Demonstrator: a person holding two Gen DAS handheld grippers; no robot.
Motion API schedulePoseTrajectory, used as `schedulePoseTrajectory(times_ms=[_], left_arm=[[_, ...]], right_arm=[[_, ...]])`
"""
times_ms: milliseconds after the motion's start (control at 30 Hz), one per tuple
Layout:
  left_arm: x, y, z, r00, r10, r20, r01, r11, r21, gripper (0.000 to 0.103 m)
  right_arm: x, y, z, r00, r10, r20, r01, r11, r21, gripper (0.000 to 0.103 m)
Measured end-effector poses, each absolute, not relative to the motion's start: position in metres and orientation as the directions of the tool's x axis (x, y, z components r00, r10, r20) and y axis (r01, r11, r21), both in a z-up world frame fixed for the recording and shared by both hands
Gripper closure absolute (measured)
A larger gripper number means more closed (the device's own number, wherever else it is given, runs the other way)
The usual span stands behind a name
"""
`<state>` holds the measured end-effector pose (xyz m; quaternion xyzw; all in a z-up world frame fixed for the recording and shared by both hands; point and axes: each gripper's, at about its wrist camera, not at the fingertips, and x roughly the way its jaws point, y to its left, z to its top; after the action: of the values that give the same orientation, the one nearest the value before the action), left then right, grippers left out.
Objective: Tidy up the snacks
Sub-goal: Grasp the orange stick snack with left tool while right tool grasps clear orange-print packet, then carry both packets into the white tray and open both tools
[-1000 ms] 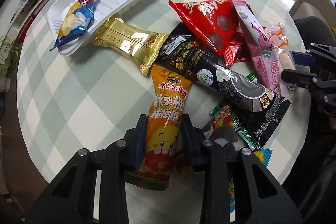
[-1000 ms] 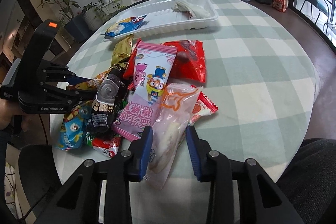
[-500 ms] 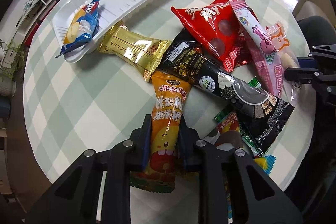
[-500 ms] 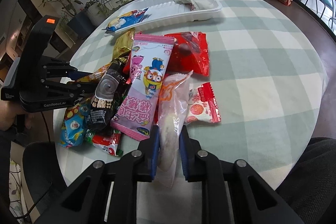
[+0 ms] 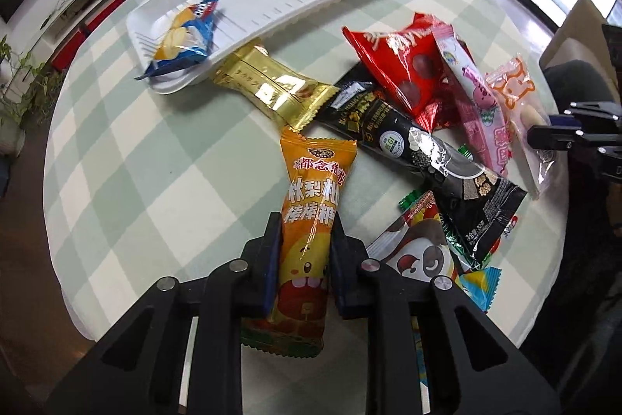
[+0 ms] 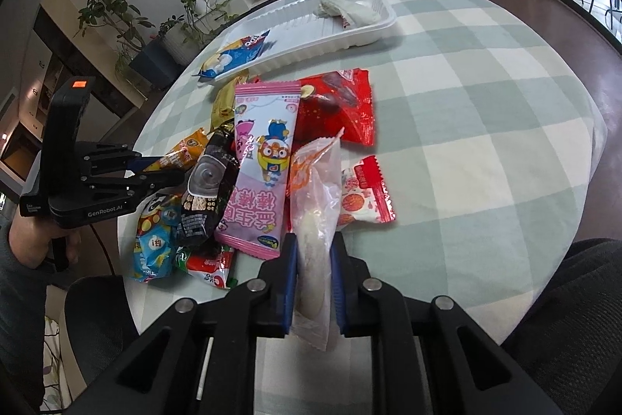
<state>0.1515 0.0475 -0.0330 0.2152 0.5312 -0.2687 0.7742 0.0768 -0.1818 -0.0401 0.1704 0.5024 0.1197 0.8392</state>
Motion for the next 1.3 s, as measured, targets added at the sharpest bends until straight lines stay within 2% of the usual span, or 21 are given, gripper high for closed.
schedulePoseTrajectory(times_ms=[233,500,700,1000,1300], left_arm=[[0.141,0.069,-0.01,0.324,-0.315,-0.892,0.591,0.804,-0.07,0.083],[0.123,0.095,0.027,0.417,-0.525,-0.742,0.486,0.819,-0.306,0.083],[0.143,0.108,0.043,0.474,-0.595,-0.65,0.415,0.801,-0.431,0.083],[0.209,0.1,0.089,0.539,-0.585,-0.606,0.413,0.81,-0.415,0.083],[0.295,0.091,0.125,0.566,-0.541,-0.622,0.399,0.84,-0.368,0.083]], right_arm=[[0.075,-0.191,-0.033,0.488,0.416,-0.767,-0.02,0.884,0.467,0.085],[0.081,-0.217,-0.014,0.544,0.413,-0.73,0.008,0.868,0.497,0.085],[0.095,-0.262,0.008,0.616,0.349,-0.707,0.065,0.871,0.487,0.085],[0.146,-0.31,0.056,0.715,0.255,-0.651,0.081,0.895,0.439,0.085],[0.234,-0.291,0.1,0.756,0.301,-0.581,-0.021,0.899,0.437,0.085]])
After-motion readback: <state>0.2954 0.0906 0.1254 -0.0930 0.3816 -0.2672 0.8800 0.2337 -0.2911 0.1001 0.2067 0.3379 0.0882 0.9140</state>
